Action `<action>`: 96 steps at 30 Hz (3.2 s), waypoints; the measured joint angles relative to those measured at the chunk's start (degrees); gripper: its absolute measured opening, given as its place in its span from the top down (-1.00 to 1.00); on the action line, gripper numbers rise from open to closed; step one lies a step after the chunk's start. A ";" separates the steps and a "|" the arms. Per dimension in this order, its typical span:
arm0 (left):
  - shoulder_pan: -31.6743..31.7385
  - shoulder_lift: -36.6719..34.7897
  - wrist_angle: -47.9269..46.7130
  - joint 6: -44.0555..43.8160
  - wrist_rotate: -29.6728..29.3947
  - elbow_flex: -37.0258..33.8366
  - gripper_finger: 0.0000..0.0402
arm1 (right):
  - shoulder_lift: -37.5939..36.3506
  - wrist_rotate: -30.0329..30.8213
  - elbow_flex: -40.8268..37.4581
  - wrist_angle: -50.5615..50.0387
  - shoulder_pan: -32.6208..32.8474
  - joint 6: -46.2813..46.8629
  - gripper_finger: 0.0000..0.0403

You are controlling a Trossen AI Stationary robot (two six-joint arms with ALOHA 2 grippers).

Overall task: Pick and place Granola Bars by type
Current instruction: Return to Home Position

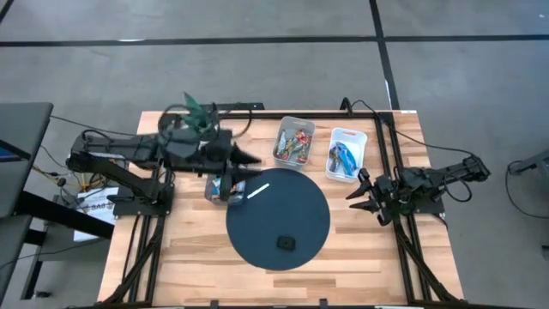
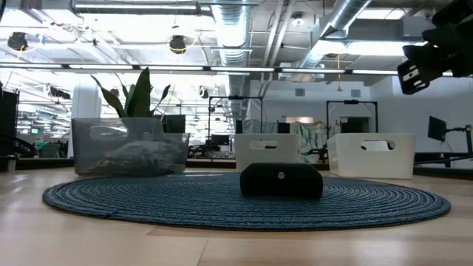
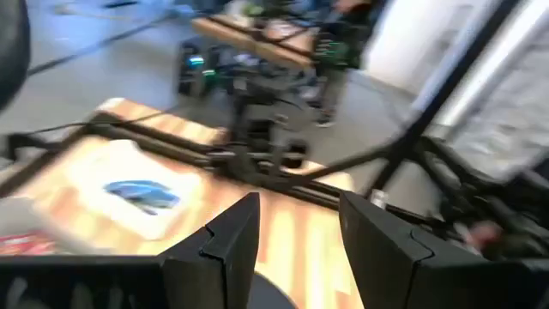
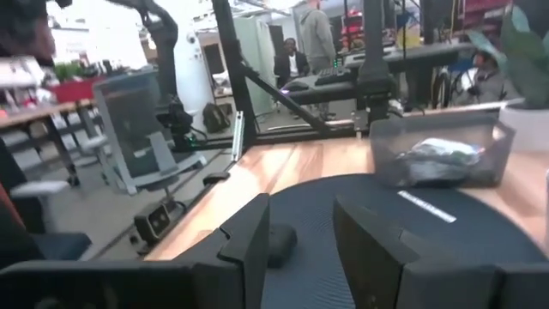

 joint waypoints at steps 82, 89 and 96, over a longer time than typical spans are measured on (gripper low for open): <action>-5.90 -69.94 28.23 8.32 47.41 -82.63 0.24 | 0.00 -0.07 0.07 -0.25 0.00 2.29 0.39; -5.90 -69.94 28.20 8.56 45.52 -82.63 0.24 | 0.00 -0.07 0.07 -0.25 0.00 2.29 0.39; -5.90 -69.94 28.13 8.74 45.37 -82.63 0.24 | 0.00 -0.07 0.07 -0.25 0.00 2.29 0.39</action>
